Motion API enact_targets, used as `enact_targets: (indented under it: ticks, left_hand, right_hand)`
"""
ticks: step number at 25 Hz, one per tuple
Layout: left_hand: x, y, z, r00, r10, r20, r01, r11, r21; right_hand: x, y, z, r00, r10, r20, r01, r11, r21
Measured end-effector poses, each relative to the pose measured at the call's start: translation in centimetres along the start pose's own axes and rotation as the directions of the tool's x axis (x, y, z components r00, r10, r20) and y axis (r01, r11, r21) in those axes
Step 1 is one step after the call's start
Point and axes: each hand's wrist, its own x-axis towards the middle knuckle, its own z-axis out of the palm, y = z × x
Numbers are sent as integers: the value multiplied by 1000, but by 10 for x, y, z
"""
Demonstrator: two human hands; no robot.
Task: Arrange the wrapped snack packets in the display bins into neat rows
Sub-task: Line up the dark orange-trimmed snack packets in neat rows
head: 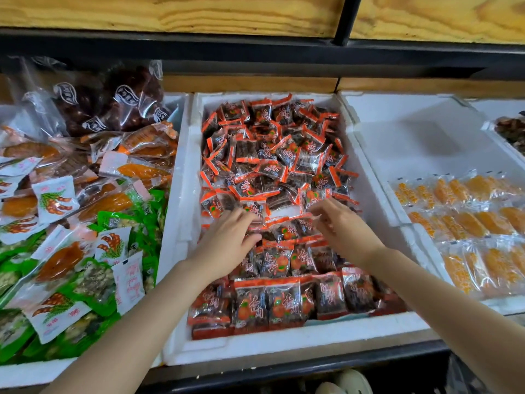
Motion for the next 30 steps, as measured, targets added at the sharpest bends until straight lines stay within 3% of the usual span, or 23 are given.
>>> enact_targets:
  ticks: [4, 8, 11, 14, 17, 19, 22, 26, 30]
  left_hand:
    - [56, -11, 15, 991, -107, 76, 104, 994, 36]
    - [85, -17, 21, 982, -162, 98, 150, 982, 116]
    - [96, -22, 20, 980, -196, 37, 185, 961, 207]
    - [97, -25, 15, 977, -212, -3, 210, 971, 114]
    - [90, -16, 2, 982, -181, -45, 180, 983, -17]
    - [84, -6, -9, 973, -164, -160, 143, 981, -132]
    - [76, 20, -20, 947, -156, -281, 61, 946, -320]
    - [68, 53, -6, 993, -98, -59, 59, 878, -476]
    - [62, 67, 14, 986, -87, 141, 153, 807, -571]
  right_hand:
    - [44, 35, 5, 987, 139, 76, -129, 984, -122]
    - [75, 57, 20, 980, 143, 135, -110, 969, -223]
    - [89, 62, 25, 993, 105, 58, -79, 938, -337]
    - [91, 61, 22, 997, 48, -61, -66, 930, -361]
    - [81, 54, 8, 990, 49, -129, -77, 971, -225]
    - [71, 47, -7, 988, 86, -132, -101, 989, -106]
    - [46, 37, -23, 982, 191, -12, -188, 976, 107]
    - [6, 30, -26, 946, 284, 156, -321, 882, 345]
    - [-18, 37, -23, 922, 348, 170, -387, 836, 390]
